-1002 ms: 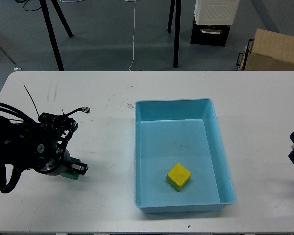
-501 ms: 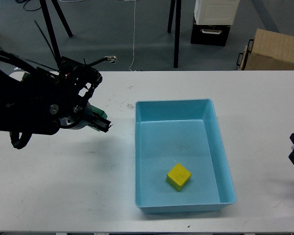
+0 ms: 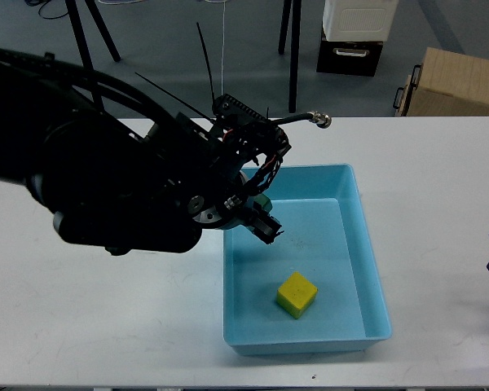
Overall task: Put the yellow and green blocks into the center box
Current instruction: 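Lift the green cube and carry it over the blue tray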
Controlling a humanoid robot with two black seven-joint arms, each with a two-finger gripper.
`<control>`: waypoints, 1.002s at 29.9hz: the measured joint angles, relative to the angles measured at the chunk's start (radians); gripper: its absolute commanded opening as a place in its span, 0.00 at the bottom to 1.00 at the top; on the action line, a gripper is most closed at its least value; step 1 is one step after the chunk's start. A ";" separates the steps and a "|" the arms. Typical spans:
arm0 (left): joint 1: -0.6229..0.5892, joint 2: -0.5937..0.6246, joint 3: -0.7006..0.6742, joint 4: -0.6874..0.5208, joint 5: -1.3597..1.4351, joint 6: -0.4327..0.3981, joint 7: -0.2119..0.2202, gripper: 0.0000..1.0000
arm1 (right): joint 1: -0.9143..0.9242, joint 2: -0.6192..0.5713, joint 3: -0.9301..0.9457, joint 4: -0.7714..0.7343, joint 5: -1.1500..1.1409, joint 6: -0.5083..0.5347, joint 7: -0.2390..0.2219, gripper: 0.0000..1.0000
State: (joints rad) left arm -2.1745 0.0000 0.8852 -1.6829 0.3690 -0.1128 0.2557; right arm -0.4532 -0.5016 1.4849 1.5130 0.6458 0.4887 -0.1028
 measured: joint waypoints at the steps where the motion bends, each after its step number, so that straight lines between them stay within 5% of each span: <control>1: 0.019 0.000 -0.009 0.000 -0.001 0.001 -0.009 0.05 | 0.000 0.000 0.000 0.000 0.000 0.000 0.000 0.99; 7: 0.104 0.000 -0.062 0.005 -0.004 0.001 -0.049 0.11 | 0.002 0.000 0.000 -0.002 0.000 0.000 0.000 0.99; 15: 0.161 0.000 -0.070 0.034 -0.004 0.000 -0.079 0.50 | -0.001 0.000 -0.005 -0.002 0.000 0.000 0.000 0.99; 30: 0.187 0.000 -0.069 0.050 -0.027 0.051 -0.103 0.74 | -0.002 0.002 -0.013 -0.002 0.000 0.000 -0.001 0.99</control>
State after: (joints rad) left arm -1.9877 0.0000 0.8161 -1.6331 0.3421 -0.0622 0.1524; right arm -0.4556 -0.4992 1.4717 1.5109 0.6458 0.4887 -0.1037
